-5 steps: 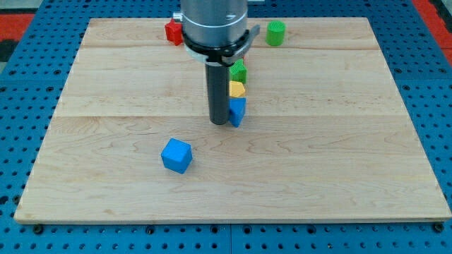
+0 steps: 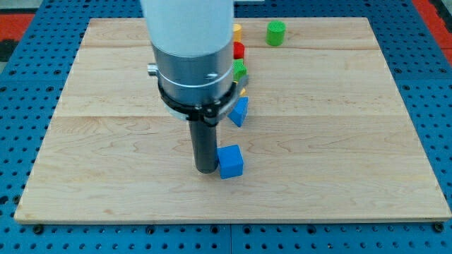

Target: Move the cube bottom right of the triangle

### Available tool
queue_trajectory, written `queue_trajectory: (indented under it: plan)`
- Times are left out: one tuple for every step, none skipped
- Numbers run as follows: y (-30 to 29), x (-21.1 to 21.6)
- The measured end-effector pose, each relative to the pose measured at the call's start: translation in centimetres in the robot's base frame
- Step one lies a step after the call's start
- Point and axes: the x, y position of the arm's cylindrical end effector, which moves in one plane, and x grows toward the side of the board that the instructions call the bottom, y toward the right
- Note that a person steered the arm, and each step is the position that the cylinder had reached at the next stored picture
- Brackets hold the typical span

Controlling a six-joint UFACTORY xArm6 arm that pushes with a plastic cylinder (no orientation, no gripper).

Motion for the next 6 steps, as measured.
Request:
queue_trajectory:
  plan:
    - [0.0, 1.6]
    - [0.6, 2.9]
    - [0.8, 2.4]
    - [1.5, 1.4]
    - [3.2, -0.1]
    - [4.2, -2.9]
